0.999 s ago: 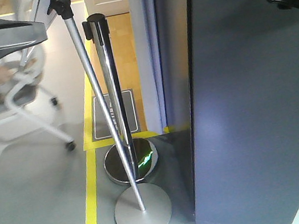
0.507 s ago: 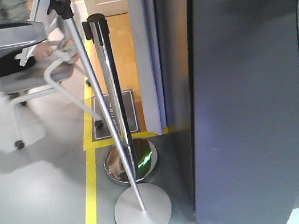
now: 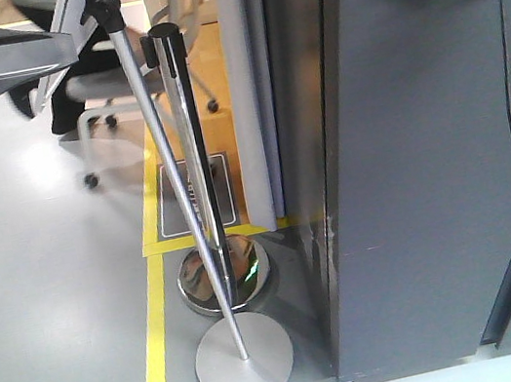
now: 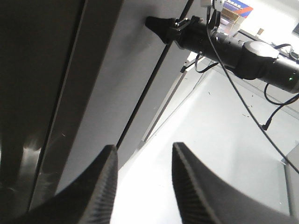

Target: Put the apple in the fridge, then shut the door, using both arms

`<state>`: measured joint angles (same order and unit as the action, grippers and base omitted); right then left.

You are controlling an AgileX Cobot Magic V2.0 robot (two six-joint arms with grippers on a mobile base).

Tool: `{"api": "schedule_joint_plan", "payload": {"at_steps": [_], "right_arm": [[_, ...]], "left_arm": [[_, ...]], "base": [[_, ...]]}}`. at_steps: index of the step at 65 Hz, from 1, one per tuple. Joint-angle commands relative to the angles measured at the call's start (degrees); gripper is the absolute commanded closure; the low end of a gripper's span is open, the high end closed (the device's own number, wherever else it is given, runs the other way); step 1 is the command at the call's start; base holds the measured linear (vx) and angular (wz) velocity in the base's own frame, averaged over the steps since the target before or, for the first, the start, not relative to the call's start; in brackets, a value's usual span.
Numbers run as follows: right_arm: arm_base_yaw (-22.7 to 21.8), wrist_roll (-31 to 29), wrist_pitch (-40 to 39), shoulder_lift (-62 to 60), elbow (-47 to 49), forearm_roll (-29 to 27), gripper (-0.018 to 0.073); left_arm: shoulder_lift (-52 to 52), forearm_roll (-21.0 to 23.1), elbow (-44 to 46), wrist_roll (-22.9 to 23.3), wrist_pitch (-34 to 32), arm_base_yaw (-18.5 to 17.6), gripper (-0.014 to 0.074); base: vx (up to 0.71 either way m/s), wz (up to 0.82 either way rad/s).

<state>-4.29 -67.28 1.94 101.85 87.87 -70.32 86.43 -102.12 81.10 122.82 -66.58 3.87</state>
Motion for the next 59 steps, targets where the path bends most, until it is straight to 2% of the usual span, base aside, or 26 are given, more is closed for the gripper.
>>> {"api": "schedule_joint_plan", "payload": {"at_steps": [1, 20, 28, 32, 49, 51, 59], "right_arm": [[-2.33, -0.11, 0.93, -1.55, 2.10, -0.16, 0.0023], [-3.69, -0.11, 10.44, -5.35, 2.10, -0.08, 0.0087], [-3.69, -0.11, 19.86, -8.58, 2.10, 0.04, 0.0165], [-3.69, -0.17, 25.35, -10.85, 2.10, 0.18, 0.0233], [-3.69, -0.12, 50.49, -19.37, 2.10, 0.59, 0.0577], [-3.69, 0.10, 53.04, -20.49, 2.10, 0.59, 0.0574], [-3.69, 0.59, 59.53, -24.26, 1.70, 1.65, 0.0564]], "left_arm": [[-2.23, -0.09, 1.79, 0.46, 1.86, 0.16, 0.0328], [-2.23, -0.09, 1.79, 0.46, 5.46, 0.16, 0.0330], [-2.23, -0.04, 1.79, 0.46, 5.33, 0.16, 0.0364], [-2.23, -0.05, 1.79, 0.46, 4.69, 0.16, 0.0391], [-2.31, -0.05, 1.79, 0.46, -4.56, 0.16, 0.0578], [-2.31, -0.05, 1.79, 0.46, -6.37, 0.16, 0.0604], [-2.31, 0.13, 1.79, 0.46, -12.65, 0.16, 0.0603]], "base": [[0.00, 0.00], [0.00, 0.00], [0.00, 0.00], [0.00, 0.00], [0.00, 0.00], [0.00, 0.00], [0.00, 0.00]]}}
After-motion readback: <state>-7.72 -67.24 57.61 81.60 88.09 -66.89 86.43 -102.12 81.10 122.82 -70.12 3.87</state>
